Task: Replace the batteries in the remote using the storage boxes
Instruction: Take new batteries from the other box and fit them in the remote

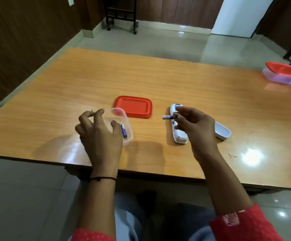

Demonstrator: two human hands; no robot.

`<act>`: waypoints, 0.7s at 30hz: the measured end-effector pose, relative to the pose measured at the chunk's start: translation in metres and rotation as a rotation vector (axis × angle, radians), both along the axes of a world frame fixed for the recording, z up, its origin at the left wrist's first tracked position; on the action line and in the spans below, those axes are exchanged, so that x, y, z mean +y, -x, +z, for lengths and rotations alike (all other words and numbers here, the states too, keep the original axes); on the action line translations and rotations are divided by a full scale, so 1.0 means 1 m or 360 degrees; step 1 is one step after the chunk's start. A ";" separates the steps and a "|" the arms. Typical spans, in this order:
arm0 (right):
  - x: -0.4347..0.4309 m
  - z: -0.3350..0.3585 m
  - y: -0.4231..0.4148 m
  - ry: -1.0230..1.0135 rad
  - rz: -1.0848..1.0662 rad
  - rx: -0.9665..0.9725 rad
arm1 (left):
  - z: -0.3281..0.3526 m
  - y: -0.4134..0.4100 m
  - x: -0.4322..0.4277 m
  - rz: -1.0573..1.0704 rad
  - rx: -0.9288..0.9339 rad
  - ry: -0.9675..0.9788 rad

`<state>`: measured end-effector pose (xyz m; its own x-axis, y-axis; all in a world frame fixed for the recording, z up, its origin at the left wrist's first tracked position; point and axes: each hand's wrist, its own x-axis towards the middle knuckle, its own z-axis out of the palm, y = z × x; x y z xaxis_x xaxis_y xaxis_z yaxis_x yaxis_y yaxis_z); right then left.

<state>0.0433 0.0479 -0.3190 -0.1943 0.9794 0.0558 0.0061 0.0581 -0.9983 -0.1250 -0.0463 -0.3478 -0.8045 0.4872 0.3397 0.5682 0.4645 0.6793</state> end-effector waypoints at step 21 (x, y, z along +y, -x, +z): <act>-0.002 -0.023 -0.039 -0.0492 -0.0169 -0.0838 | -0.028 -0.092 0.059 -0.1344 -0.0129 0.0252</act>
